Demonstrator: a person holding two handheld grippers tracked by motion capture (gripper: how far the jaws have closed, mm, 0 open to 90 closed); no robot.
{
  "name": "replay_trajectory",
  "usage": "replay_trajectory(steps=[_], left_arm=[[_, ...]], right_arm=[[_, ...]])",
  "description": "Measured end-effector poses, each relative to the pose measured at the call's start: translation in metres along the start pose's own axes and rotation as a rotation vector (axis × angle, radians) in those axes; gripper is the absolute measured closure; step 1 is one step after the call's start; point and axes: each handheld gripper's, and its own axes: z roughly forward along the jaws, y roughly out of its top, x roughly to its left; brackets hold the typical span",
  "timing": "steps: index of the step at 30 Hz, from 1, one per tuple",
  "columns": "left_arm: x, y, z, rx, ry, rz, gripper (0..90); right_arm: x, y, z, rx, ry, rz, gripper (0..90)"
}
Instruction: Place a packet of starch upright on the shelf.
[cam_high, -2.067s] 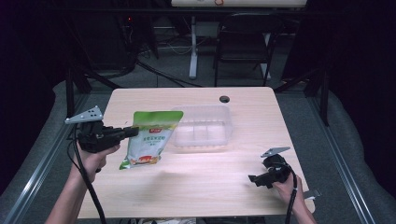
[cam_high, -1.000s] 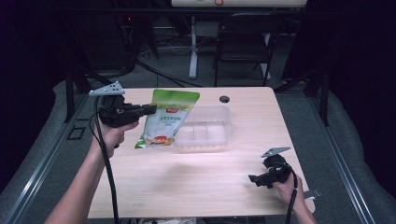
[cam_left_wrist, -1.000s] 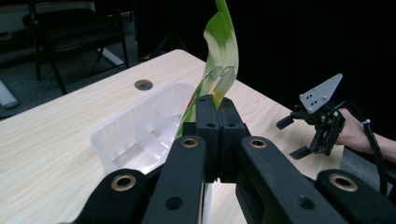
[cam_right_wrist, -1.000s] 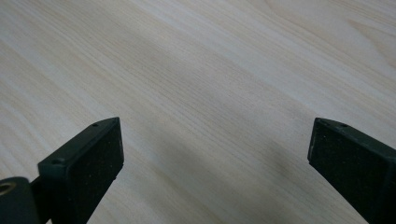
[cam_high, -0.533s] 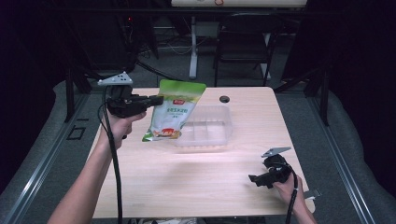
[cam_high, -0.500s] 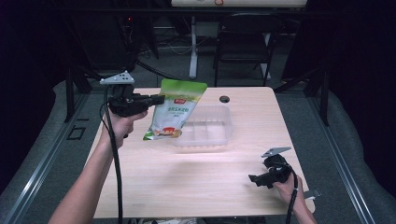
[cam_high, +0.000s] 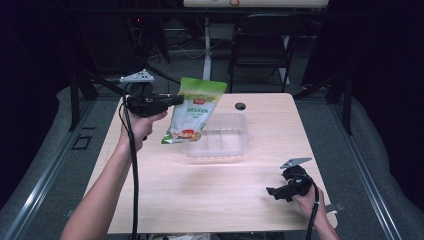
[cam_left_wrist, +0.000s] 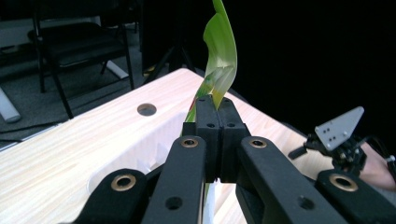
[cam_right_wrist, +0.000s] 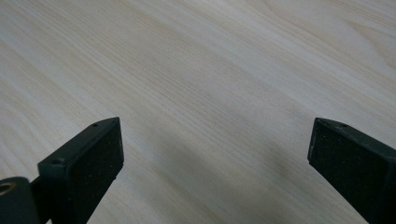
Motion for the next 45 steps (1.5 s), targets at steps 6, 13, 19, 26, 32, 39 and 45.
replay_trajectory(steps=[6,13,19,26,32,39,45], left_arm=[[0.002,0.002,0.009,-0.01,0.029,-0.01,90.0],[0.008,-0.002,0.026,-0.021,0.082,-0.029,90.0],[0.017,-0.009,0.044,-0.027,0.119,-0.07,90.0],[0.026,-0.019,0.061,-0.04,0.142,-0.112,90.0],[0.03,-0.032,0.075,-0.057,0.147,-0.16,90.0],[0.034,-0.047,0.086,-0.06,0.149,-0.195,90.0],[0.037,-0.055,0.087,-0.056,0.157,-0.204,90.0]], right_arm=[[0.001,0.001,0.0,0.003,-0.005,-0.002,2.9],[0.001,0.001,0.001,-0.001,-0.002,-0.001,2.9],[0.001,0.001,0.001,-0.002,0.002,-0.004,3.0],[0.001,0.001,0.001,-0.001,0.004,-0.002,3.0],[0.001,0.001,-0.001,0.014,-0.008,-0.015,3.0],[0.001,0.001,-0.001,0.014,-0.012,-0.018,3.1],[0.001,0.002,-0.001,0.017,-0.011,-0.02,3.1]])
